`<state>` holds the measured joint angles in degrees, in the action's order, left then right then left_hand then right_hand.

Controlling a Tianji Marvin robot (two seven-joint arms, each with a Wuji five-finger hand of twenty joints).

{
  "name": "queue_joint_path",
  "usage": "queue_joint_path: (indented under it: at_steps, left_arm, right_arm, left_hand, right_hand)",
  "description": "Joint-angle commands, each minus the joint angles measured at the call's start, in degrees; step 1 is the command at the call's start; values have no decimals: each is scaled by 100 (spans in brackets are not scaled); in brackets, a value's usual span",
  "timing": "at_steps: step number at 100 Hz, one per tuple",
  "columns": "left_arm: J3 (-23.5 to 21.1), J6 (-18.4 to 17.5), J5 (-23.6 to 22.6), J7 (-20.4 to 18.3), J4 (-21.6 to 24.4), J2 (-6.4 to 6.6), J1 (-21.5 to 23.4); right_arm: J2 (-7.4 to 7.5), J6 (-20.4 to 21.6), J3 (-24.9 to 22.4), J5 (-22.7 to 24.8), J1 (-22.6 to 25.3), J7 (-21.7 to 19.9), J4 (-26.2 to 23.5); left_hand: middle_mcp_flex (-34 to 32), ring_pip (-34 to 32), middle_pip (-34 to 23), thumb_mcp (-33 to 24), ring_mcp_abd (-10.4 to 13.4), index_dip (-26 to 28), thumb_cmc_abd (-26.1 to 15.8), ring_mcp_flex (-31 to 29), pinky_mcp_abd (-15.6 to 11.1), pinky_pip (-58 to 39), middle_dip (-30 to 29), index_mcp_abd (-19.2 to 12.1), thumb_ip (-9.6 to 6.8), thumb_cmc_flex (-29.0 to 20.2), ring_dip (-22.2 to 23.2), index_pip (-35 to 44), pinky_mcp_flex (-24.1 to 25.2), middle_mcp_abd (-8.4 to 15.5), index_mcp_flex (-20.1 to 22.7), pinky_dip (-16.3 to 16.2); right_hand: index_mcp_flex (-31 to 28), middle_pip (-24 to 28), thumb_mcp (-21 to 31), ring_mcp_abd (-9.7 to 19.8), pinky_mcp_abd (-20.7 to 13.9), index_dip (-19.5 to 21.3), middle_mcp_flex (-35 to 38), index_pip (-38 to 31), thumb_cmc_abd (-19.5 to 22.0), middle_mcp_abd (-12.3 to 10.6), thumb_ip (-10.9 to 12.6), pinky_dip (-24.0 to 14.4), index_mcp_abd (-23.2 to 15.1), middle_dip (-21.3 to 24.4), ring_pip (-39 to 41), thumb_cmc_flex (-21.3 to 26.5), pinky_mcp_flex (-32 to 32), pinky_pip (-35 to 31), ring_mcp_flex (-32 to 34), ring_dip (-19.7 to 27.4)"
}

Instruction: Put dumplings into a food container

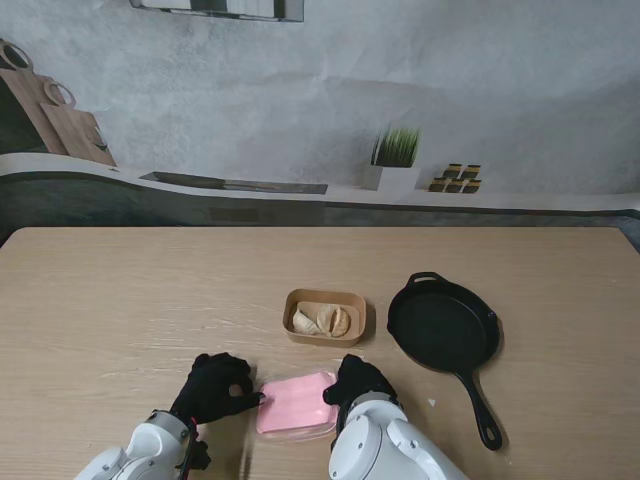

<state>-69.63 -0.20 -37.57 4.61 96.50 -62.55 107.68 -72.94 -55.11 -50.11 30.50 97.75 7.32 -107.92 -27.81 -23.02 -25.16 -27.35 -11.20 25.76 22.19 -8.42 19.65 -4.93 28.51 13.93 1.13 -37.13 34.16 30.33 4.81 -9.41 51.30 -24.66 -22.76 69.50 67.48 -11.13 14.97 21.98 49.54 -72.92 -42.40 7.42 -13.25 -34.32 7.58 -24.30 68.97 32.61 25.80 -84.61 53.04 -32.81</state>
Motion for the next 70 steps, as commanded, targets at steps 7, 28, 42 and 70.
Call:
queue_joint_path:
  at_steps: [7, 28, 42, 70]
  left_arm:
    - [74, 23, 2, -149, -153, -24, 91]
    - [73, 9, 7, -139, -152, -26, 84]
    - [43, -14, -11, -115, -138, -29, 97]
    - [-118, -300, -142, 464, -100, -116, 153]
  right_arm:
    - [164, -272, 270, -543, -130, 222, -33]
    - [105, -3, 174, -695, -45, 395, -5]
    - [26, 187, 37, -770, 86, 654, -30]
    - [24, 581, -313, -883, 346, 893, -239]
  left_hand:
    - [148, 59, -60, -113, 109, -525, 87, 186, -145, 90, -44, 96, 121, 22, -83, -603, 55, 169, -17, 47]
    - [154, 75, -53, -109, 107, -558, 81, 187, -144, 87, -58, 96, 120, 32, -94, -633, 57, 164, -52, 40]
    - [235, 84, -22, -22, 98, -548, 1, 188, -141, 75, -75, -241, 125, 60, -98, -692, 60, 148, -491, 23]
    - [465, 25, 28, 435, 26, -688, -149, 104, -113, -89, -99, -487, 98, 245, -44, -1048, 86, 108, -2791, -214]
  right_hand:
    - [163, 150, 202, -102, 15, 525, 100, -51, -358, -182, -247, 103, -537, 50, 29, 146, 158, -216, 424, 155]
    - [-433, 131, 556, -296, 119, 229, 776, -556, -548, -114, -315, 15, -1095, 281, 249, 653, 488, -508, 872, 232]
    - [-1405, -71, 591, -511, 225, -101, 1167, -299, -306, 149, -315, -24, -1305, 385, 311, 936, 599, -619, 1080, 319]
    - [-1677, -42, 765, -649, 379, 169, 1105, -86, -257, 325, -330, -92, -1219, -41, 542, 1142, 552, -700, 1045, 288]
